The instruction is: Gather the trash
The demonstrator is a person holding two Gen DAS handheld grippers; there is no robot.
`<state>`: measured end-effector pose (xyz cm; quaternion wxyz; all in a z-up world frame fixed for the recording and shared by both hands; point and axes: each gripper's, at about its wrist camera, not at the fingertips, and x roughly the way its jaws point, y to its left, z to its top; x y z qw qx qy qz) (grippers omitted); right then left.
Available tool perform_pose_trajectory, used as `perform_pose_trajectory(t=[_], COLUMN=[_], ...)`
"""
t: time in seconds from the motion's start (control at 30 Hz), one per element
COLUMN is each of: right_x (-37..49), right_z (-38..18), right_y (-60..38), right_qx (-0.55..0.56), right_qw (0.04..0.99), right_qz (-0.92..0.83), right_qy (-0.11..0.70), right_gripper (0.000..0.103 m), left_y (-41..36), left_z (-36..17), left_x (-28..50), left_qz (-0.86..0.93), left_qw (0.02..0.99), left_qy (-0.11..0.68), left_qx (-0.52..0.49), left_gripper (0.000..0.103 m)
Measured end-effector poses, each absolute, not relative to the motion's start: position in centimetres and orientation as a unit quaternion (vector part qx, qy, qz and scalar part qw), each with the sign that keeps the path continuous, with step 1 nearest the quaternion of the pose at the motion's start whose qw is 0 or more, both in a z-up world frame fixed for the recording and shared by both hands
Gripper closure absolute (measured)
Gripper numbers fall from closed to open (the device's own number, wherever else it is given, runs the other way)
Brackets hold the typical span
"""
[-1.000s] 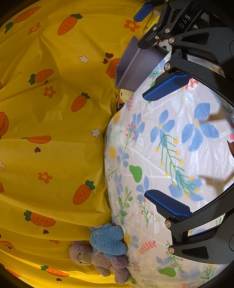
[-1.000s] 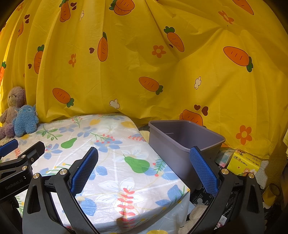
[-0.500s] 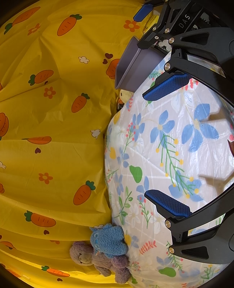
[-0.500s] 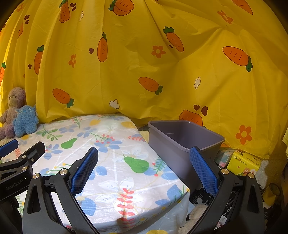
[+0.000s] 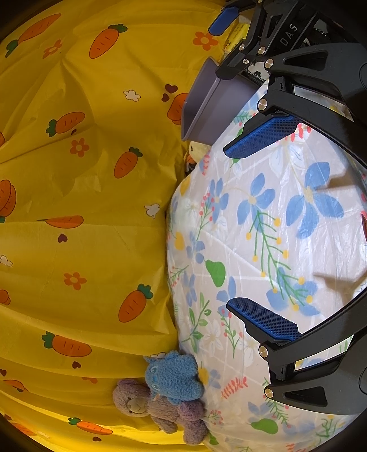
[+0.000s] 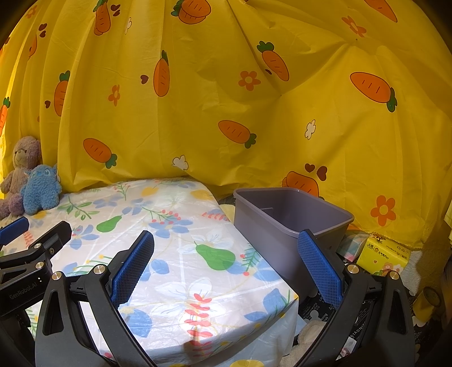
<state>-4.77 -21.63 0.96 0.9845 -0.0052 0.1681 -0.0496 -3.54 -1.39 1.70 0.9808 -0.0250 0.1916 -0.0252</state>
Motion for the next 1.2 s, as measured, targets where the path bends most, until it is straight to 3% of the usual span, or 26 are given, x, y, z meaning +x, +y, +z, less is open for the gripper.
perform_pose_trajectory(t=[1.2], right_x=[-4.77], right_z=[0.98], right_y=[-21.56], right_qx=[-0.005], right_qw=[0.985], right_qz=[-0.050], right_qy=[0.167], right_gripper=[0.005], left_y=[-1.49], left_z=[1.60], left_x=[-3.84], left_qz=[-0.031], left_qw=[0.981], left_qy=[0.190], left_qx=[-0.021], left_gripper=[0.009])
